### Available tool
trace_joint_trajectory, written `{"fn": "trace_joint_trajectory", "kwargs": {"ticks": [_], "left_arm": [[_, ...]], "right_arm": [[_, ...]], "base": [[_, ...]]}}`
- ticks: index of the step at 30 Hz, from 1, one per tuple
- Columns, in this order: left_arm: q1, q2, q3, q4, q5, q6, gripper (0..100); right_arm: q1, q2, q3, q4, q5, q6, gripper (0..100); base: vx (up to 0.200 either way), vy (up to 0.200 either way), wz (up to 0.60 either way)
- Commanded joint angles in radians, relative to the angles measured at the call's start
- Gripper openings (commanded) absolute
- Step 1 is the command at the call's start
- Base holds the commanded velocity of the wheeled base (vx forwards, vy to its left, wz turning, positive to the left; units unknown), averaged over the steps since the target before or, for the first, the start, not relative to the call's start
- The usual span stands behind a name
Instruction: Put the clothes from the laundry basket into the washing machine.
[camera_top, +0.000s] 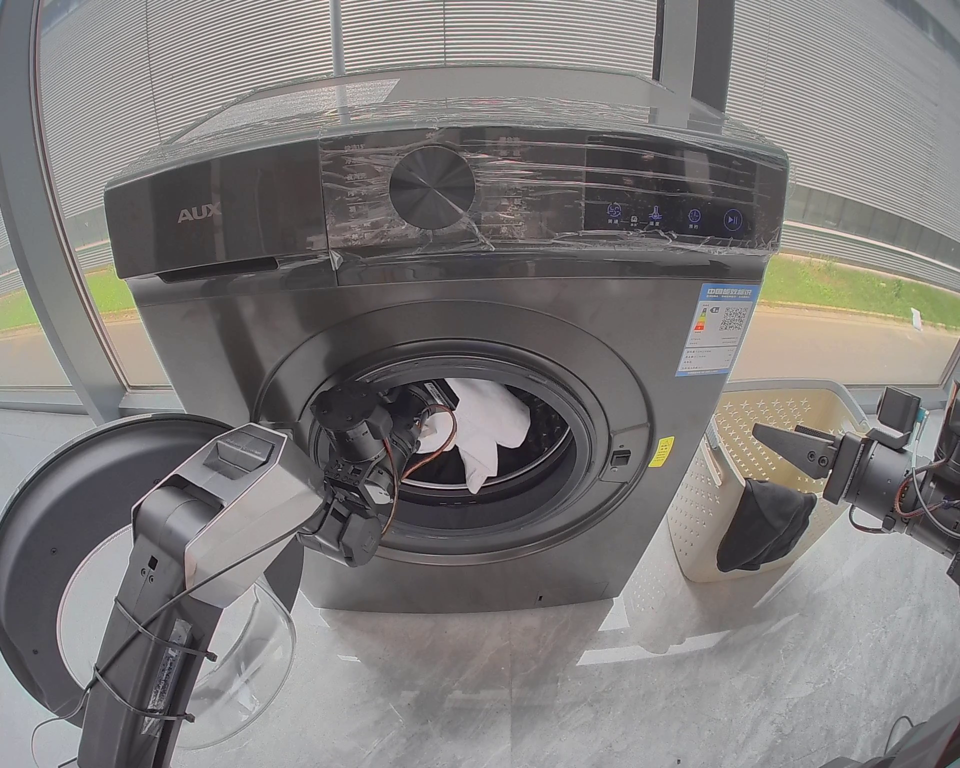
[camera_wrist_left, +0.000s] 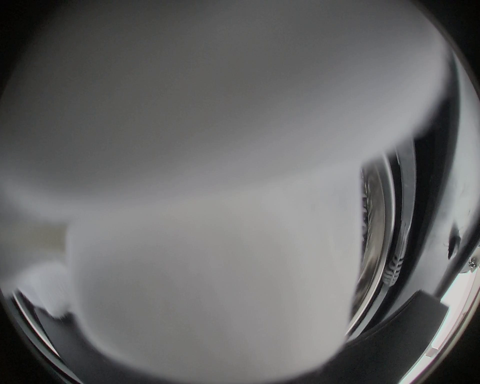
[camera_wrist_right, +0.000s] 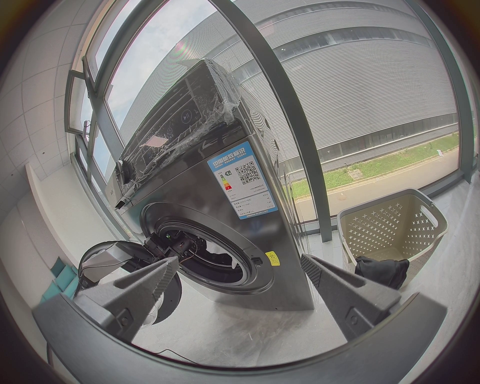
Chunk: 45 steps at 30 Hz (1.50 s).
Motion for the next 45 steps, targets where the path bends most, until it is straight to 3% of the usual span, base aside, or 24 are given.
{"fn": "trace_joint_trajectory", "kwargs": {"ticks": [1,17,18,23,31,37,40,45], "left_arm": [[0.001,0.025,-0.041,-0.006,-0.002,-0.001,0],[-0.037,0.061,-0.039,0.0,-0.006,0.001,0],[-0.039,0.06,-0.038,-0.002,-0.008,0.001,100],[-0.043,0.054,-0.041,-0.008,-0.054,0.004,100],[-0.045,0.049,-0.026,-0.006,-0.078,0.025,100],[-0.042,0.031,0.011,0.003,-0.16,0.033,100],[-0.028,0.052,-0.013,0.027,-0.158,0.035,100],[-0.043,-0.026,0.18,0.112,-0.158,0.045,100]], "right_arm": [[0.0,0.01,0.0,0.0,0.001,0.0,100],[0.0,0.012,0.0,0.0,0.001,0.0,100],[0.0,0.012,0.0,0.0,0.001,-0.001,100],[0.0,0.012,0.0,0.0,0.001,0.0,100],[0.0,0.009,0.0,0.0,0.001,0.0,100],[0.0,0.009,0.0,0.0,0.001,-0.001,100],[0.0,0.009,0.0,0.0,0.001,-0.001,100],[0.0,0.009,0.0,0.0,0.001,0.0,100]], "base": [[0.0,0.0,0.0],[0.0,0.0,0.0],[0.0,0.0,0.0],[0.0,0.0,0.0],[0.0,0.0,0.0],[0.0,0.0,0.0],[0.0,0.0,0.0],[0.0,0.0,0.0]]}}
